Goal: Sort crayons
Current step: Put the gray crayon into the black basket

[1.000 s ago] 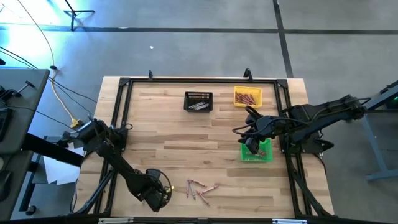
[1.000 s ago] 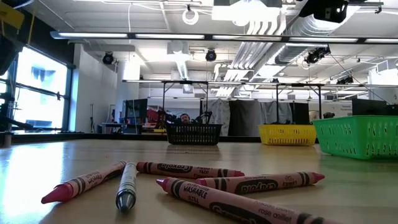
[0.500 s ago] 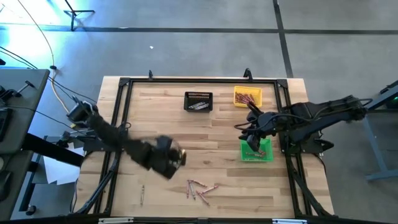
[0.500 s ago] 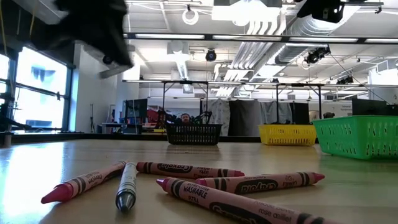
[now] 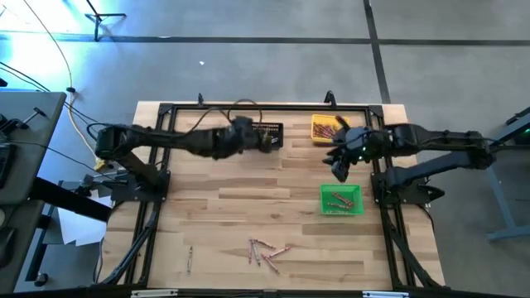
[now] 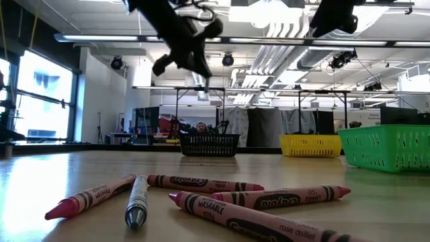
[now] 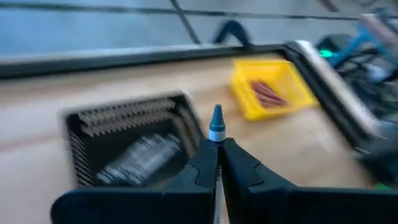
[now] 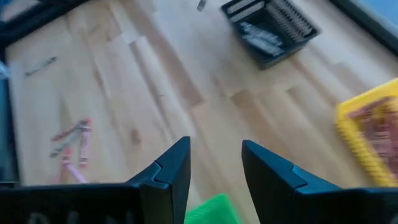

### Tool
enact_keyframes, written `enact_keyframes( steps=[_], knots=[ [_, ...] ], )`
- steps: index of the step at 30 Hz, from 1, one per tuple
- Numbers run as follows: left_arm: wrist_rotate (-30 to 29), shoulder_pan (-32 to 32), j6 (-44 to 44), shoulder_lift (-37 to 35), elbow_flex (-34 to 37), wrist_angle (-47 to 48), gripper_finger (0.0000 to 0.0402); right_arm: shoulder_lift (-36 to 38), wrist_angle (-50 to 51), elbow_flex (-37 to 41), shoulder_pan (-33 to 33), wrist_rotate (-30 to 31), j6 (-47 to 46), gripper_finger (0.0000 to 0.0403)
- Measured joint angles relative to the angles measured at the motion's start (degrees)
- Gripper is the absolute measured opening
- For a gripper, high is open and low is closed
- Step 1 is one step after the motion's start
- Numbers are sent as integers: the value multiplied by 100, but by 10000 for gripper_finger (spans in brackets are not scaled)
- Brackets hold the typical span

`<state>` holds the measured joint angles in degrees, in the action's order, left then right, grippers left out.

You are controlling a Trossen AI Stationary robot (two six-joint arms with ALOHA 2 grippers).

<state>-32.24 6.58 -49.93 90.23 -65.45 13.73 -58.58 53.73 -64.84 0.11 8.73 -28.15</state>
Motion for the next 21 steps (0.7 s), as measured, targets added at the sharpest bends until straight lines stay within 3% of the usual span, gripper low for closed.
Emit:
enact_keyframes(
  steps=[6, 13, 21],
  knots=[
    [386, 781, 221, 470, 4, 6, 0, 388, 308, 0, -673, 7, 458, 129],
    [533, 1155, 221, 1119, 4, -110, 2, 633, 398, 0, -1235, 31, 919, 129],
    [1383, 1265, 382, 1364, 4, -662, 58, 609, 433, 0, -1550, 29, 1177, 129]
  ],
)
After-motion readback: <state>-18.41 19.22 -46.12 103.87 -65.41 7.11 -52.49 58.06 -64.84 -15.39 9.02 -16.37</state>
